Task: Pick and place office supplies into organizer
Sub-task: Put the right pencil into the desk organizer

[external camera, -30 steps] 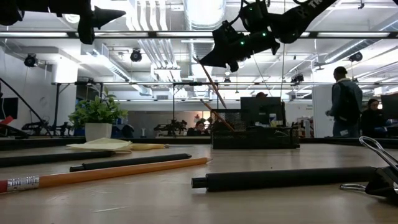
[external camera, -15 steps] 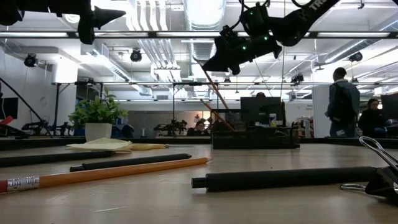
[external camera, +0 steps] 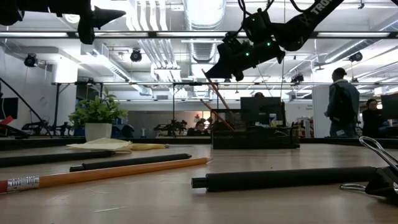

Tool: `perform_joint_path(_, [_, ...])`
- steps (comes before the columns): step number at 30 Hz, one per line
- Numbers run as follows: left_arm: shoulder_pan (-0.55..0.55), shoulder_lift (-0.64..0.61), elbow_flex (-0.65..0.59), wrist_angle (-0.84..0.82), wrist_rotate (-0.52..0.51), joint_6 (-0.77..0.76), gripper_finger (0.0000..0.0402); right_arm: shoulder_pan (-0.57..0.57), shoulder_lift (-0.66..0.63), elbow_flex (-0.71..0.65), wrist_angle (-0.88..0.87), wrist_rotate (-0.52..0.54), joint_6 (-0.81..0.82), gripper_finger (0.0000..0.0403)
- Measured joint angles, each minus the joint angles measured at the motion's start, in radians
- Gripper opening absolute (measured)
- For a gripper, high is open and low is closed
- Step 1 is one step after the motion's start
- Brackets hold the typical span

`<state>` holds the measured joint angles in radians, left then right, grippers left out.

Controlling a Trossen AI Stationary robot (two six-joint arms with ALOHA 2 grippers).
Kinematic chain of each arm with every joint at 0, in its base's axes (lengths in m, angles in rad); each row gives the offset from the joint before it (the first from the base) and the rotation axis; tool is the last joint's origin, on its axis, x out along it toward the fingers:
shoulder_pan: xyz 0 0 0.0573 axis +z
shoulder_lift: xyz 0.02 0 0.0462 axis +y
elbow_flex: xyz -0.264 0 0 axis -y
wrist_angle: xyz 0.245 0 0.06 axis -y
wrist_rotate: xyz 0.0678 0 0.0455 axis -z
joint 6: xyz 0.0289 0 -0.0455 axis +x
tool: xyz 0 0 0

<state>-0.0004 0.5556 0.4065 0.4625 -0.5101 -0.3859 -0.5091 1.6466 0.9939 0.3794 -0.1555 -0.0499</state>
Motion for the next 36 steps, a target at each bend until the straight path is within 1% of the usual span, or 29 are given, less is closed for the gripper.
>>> perform_joint_path(8, [0.0,0.0,0.0,0.0,0.0,0.0,0.0157,0.0,0.0,-0.007,-0.006,0.0,-0.01,0.0011])
perform_joint_path(20, [0.0,0.0,0.0,0.0,0.0,0.0,0.0157,0.0,0.0,-0.056,0.002,0.0,-0.015,0.0011])
perform_joint_path(26, [0.0,0.0,0.0,0.0,0.0,0.0,0.0157,-0.004,0.0,-0.059,0.003,0.025,-0.025,0.0011])
perform_joint_path(36, [0.0,0.0,0.0,0.0,0.0,0.0,0.0157,-0.006,0.0,-0.072,0.134,0.051,0.059,0.0011])
